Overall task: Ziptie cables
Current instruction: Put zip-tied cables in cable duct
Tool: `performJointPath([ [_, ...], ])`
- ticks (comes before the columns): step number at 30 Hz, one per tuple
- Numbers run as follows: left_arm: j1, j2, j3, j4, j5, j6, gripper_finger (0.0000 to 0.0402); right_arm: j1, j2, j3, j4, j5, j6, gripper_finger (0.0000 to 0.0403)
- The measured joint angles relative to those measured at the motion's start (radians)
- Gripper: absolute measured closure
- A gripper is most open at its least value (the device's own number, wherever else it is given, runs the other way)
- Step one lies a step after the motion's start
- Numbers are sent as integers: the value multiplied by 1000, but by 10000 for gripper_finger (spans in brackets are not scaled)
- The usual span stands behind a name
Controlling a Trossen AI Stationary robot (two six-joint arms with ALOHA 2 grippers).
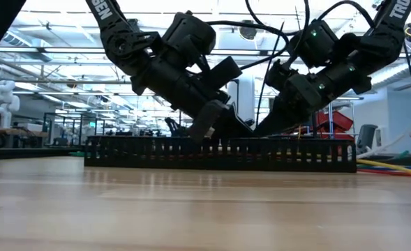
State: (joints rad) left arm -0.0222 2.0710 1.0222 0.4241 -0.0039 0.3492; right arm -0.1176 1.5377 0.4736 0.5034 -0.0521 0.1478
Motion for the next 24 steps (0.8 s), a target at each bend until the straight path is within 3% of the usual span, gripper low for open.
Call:
performJointPath([
  [24,-7,2,17,-12,-50,-29,402,0,1,2,-160,17,74,403],
])
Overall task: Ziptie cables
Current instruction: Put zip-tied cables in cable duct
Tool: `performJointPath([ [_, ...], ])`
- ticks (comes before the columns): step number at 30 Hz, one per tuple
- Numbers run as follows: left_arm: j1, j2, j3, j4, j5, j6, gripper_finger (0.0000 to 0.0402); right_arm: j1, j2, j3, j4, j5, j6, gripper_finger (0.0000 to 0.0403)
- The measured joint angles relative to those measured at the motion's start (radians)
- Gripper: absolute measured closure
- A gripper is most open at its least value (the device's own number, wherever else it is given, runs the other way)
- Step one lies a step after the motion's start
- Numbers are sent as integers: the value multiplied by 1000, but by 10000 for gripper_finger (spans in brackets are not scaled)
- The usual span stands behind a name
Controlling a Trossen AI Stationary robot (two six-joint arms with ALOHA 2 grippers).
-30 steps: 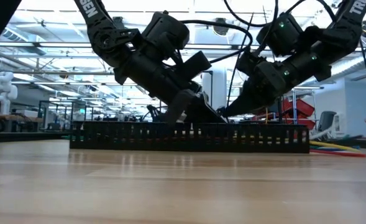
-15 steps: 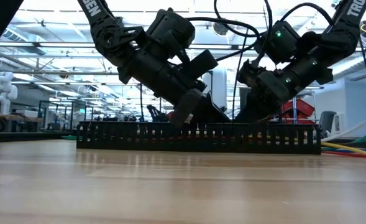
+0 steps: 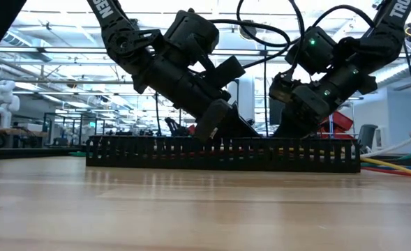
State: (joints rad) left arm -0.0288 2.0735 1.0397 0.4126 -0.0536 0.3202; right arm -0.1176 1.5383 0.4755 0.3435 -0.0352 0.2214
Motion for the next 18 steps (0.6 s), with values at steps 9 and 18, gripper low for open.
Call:
performJointPath([
  [9,0,0,0,-1,0,0,402,14,-3,-3,29,-9,-84,403],
  [18,0,0,0,2,-3,1,402,7,-5,20,34,-72,-155,402],
])
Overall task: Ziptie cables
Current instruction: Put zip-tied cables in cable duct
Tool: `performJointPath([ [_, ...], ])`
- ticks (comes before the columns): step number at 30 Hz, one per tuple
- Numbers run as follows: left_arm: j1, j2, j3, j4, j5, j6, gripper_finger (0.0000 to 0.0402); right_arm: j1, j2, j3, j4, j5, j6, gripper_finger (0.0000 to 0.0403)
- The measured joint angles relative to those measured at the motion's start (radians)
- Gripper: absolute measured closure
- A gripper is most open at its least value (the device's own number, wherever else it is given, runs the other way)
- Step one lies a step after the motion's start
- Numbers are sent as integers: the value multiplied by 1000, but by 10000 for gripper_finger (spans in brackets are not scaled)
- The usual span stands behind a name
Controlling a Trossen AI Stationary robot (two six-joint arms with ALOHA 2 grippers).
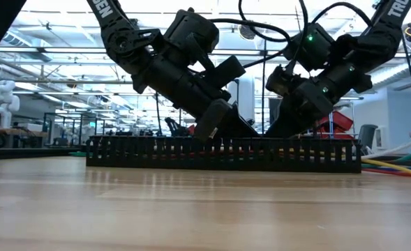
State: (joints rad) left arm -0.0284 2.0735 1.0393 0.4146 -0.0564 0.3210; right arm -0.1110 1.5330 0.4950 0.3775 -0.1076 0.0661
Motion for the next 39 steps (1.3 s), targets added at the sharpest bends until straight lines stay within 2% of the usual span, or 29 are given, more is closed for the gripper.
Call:
performJointPath([
  [8,-7,0,0,1,14,3,402,-14,0,4,-12,-46,-15,402],
  [16,-16,3,19,-9,14,25,402,-14,10,4,-32,-48,-32,402],
  [24,-32,4,55,-50,6,35,401,-11,96,4,-25,0,-31,403],
  [28,-32,3,55,-50,-3,33,401,-3,88,3,-10,25,-29,403],
  [31,-32,3,56,-50,-46,7,401,-2,51,3,4,34,-23,401],
  [36,-21,-43,56,-129,-64,-133,394,19,-13,3,20,47,-6,358],
  [39,0,-83,55,-231,-65,-187,380,36,-57,3,8,114,1,316],
])
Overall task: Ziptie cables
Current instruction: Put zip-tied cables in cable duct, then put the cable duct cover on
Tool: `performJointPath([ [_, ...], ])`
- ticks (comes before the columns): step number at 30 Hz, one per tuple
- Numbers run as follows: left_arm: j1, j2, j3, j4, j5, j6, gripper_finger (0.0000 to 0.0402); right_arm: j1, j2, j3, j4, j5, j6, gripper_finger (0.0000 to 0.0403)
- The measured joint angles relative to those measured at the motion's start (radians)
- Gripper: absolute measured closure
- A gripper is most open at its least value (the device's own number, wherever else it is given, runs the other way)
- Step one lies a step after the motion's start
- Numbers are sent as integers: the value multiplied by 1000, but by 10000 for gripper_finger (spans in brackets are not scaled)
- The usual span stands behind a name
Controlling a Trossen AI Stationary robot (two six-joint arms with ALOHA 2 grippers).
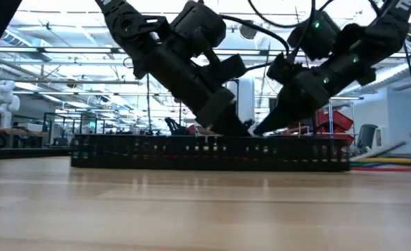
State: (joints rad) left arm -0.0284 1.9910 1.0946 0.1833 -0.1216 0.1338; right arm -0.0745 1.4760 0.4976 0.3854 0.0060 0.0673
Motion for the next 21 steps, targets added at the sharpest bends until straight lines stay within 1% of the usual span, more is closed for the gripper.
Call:
performJointPath([
  [3,5,-25,-3,-106,-4,7,373,20,-54,0,-14,87,0,278],
  [5,5,-33,-15,-169,-14,27,372,40,-96,0,-18,147,-1,262],
  [8,6,-50,-31,-206,-18,47,370,76,-170,0,-25,222,-26,253],
  [10,7,-60,-47,-227,-19,59,370,89,-224,0,-56,254,-50,253],
  [13,1,-75,-58,-221,-18,72,369,49,-270,2,-175,331,-73,252],
  [15,-6,-92,-63,-239,-18,88,369,-12,-269,1,-264,326,-68,252],
  [17,-13,-117,-64,-245,-15,112,369,-77,-247,1,-315,284,-62,252],
  [19,-14,-154,-64,-249,-12,129,368,-123,-226,0,-316,245,-74,252],
  [21,-14,-189,-63,-267,-10,147,368,-157,-212,0,-277,225,-111,252],
])
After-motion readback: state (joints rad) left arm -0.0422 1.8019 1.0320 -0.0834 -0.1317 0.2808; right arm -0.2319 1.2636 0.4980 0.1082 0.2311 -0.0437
